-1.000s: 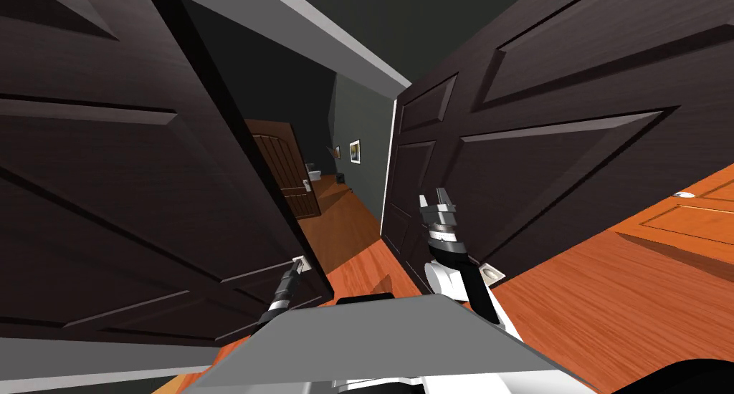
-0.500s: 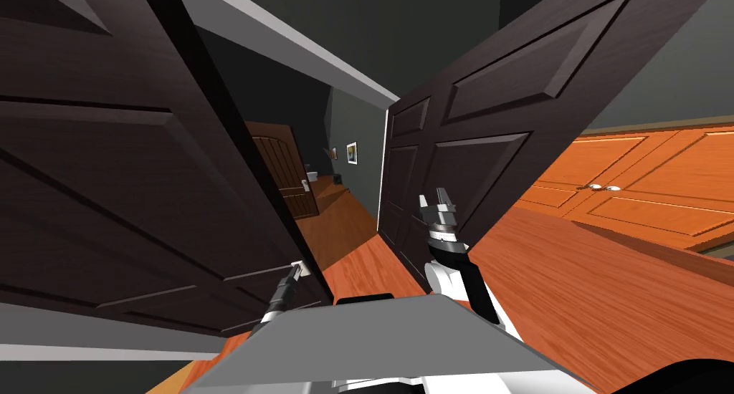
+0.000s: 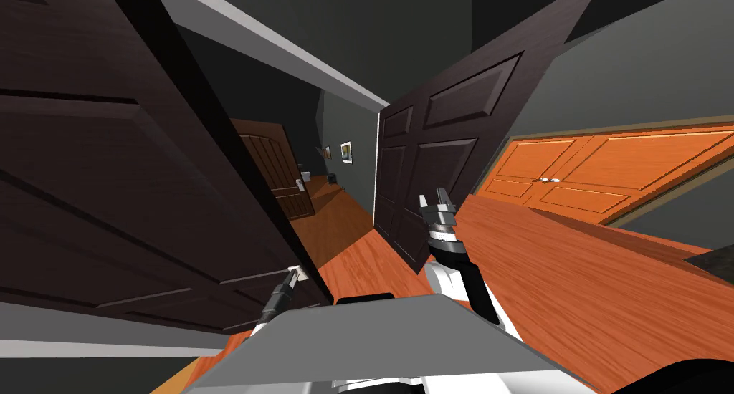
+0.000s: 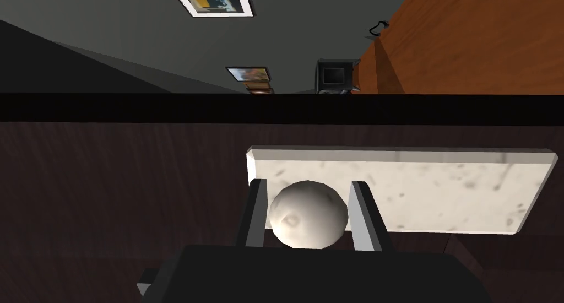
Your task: Pull the door open
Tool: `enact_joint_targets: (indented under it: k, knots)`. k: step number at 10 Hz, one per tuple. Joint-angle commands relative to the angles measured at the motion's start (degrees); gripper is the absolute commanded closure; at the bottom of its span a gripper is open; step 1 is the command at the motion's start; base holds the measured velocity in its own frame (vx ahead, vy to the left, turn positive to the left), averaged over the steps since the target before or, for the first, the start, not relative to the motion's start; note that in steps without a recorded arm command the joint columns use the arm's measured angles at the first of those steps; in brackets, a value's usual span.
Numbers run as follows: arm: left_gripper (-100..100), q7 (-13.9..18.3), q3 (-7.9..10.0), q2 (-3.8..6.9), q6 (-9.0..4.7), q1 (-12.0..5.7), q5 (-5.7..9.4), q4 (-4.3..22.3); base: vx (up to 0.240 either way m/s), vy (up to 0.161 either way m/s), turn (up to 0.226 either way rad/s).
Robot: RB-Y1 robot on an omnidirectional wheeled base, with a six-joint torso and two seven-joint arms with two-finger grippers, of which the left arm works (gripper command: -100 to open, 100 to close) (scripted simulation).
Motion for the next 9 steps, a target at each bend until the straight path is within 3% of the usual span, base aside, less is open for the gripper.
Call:
enact_joint_targets:
  k: [1, 3, 4, 5, 9]
  knots:
    - [100, 0.9, -0.41, 0.93, -1.95, 0.91, -0.35, 0.5, -0.230, 0.054, -0.151]
    - [100, 1.7, -0.85, 1.74, -3.59, 1.68, -0.69, 0.9, -0.257, 0.067, -0.136]
    - [100, 1.4, -1.05, 1.27, -2.78, 1.49, -0.75, 0.4, -0.110, 0.012, -0.026]
    - [100, 2.0, -1.44, 1.83, -4.25, 1.80, -1.07, 1.5, -0.202, 0.016, -0.241]
    - [100, 2.9, -1.74, 3.00, -6.81, 2.01, -1.42, 3.2, -0.216, 0.048, -0.137]
